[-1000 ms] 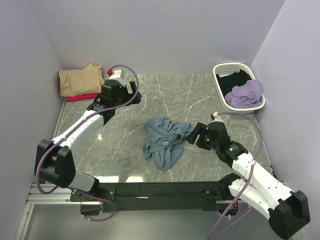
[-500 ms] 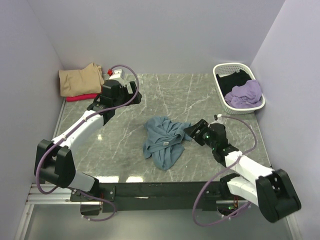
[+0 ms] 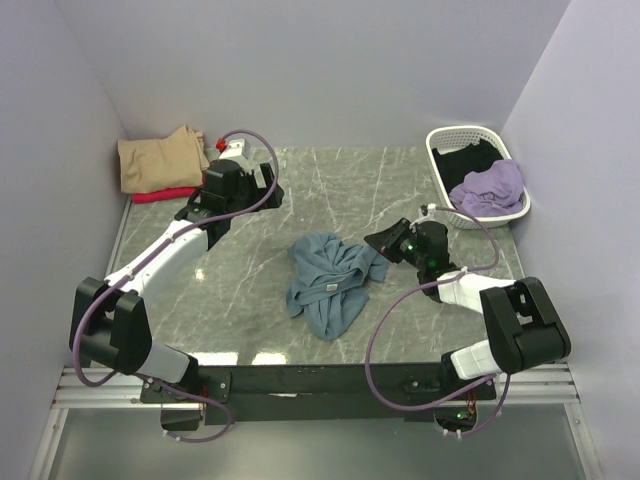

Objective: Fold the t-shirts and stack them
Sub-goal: Flatten the tshirt out

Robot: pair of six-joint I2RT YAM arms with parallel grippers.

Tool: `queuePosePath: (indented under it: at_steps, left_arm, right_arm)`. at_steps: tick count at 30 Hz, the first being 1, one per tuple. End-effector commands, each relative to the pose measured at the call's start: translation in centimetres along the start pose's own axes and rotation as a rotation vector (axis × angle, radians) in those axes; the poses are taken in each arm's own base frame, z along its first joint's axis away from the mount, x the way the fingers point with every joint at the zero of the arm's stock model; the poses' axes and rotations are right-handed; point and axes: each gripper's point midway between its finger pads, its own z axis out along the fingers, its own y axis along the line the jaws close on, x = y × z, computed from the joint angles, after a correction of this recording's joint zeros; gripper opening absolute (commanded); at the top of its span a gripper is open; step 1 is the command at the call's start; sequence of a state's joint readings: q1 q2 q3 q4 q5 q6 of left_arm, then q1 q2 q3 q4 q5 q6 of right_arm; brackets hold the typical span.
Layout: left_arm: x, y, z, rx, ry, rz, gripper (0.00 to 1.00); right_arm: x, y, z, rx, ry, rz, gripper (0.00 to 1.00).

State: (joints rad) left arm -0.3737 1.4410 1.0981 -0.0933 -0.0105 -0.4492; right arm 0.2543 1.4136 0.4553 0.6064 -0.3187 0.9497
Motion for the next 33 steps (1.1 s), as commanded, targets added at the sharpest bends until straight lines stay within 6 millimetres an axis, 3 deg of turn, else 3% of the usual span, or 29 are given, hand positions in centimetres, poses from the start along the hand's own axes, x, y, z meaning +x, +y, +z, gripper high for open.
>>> queuePosePath:
  at_steps: [1, 3, 4, 5, 8, 13, 19, 27, 30, 33]
  left_arm:
    - [-0.9, -0.5, 0.3, 0.021, -0.018, 0.017, 0.99]
    - [-0.9, -0.5, 0.4, 0.02, -0.017, 0.016, 0.99]
    - [-0.8, -0.4, 0.4, 0.018, -0.013, 0.017, 0.99]
    - [-0.8, -0.4, 0.4, 0.016, -0.012, 0.017, 0.99]
    - [-0.8, -0.4, 0.3, 0.021, -0.02, 0.015, 0.99]
    - [-0.9, -0.4, 0.5, 0.017, -0.013, 0.012, 0.99]
    - [-1.1, -0.5, 0.1, 0.021, -0.023, 0.016, 0.99]
    - [-0.9, -0.4, 0.3, 0.017, -0.013, 0.016, 0.99]
    - [-0.8, -0.4, 0.3, 0.017, -0.013, 0.016, 0.99]
    - [-0.8, -0.3, 0.3, 0.016, -0.012, 0.019, 0.99]
  right_arm:
    - [-1.7, 3.6, 0.4, -0.143, -0.002, -0.055, 0.1]
    - [-2.2, 4.2, 0.3, -0.141, -0.011, -0.09, 0.07]
    - [-1.6, 2.9, 0.3, -0.078, 0.018, -0.082, 0.14]
    - [-2.1, 3.0, -0.1, -0.058, 0.003, -0.111, 0.43]
    - [-2.3, 1.5, -1.1, 0.013, -0.039, -0.118, 0.62]
    - [-2.9, 0.4, -1.3, 0.068, -0.05, -0.114, 0.64]
    - [-1.9, -2.0, -0.7, 0.133, -0.011, -0.065, 0.64]
    - [-1.2, -2.9, 0.2, 0.13, 0.023, -0.044, 0.63]
    - [-0.8, -2.6, 0.7, 0.086, 0.047, -0.03, 0.61]
    - [-0.7, -2.1, 1.3, 0.048, 0.06, -0.024, 0.5]
